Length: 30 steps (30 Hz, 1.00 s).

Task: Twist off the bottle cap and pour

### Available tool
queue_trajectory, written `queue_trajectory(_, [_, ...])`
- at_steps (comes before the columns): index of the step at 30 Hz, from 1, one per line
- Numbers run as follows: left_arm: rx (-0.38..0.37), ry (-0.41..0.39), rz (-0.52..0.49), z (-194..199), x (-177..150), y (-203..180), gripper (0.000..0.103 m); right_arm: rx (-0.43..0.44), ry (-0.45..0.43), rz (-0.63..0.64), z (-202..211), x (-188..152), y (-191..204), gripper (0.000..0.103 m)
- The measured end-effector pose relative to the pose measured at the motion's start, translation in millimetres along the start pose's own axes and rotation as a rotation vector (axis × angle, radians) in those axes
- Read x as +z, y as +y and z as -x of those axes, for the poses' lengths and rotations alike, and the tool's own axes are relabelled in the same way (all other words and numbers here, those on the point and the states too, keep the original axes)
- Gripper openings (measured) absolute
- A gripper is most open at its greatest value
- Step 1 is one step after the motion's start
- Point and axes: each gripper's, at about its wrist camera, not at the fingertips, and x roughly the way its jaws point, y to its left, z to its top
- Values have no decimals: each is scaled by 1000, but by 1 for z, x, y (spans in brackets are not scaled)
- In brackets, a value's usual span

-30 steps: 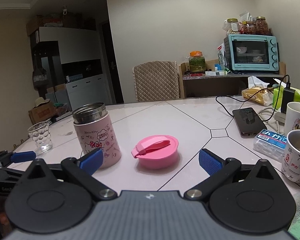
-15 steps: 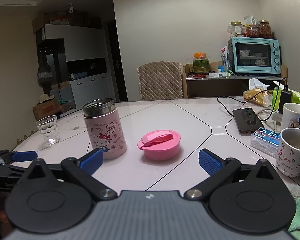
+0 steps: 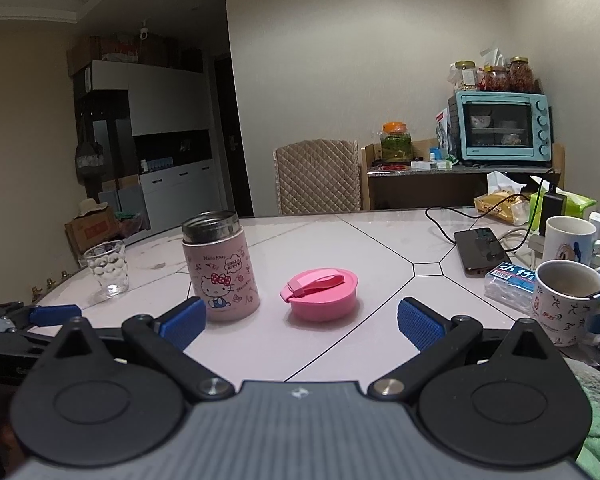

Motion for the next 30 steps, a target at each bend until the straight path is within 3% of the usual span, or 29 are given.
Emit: queue_trajectory(30, [6, -35, 27, 13, 3, -2, 103, 13, 4, 13, 12, -7, -1, 103])
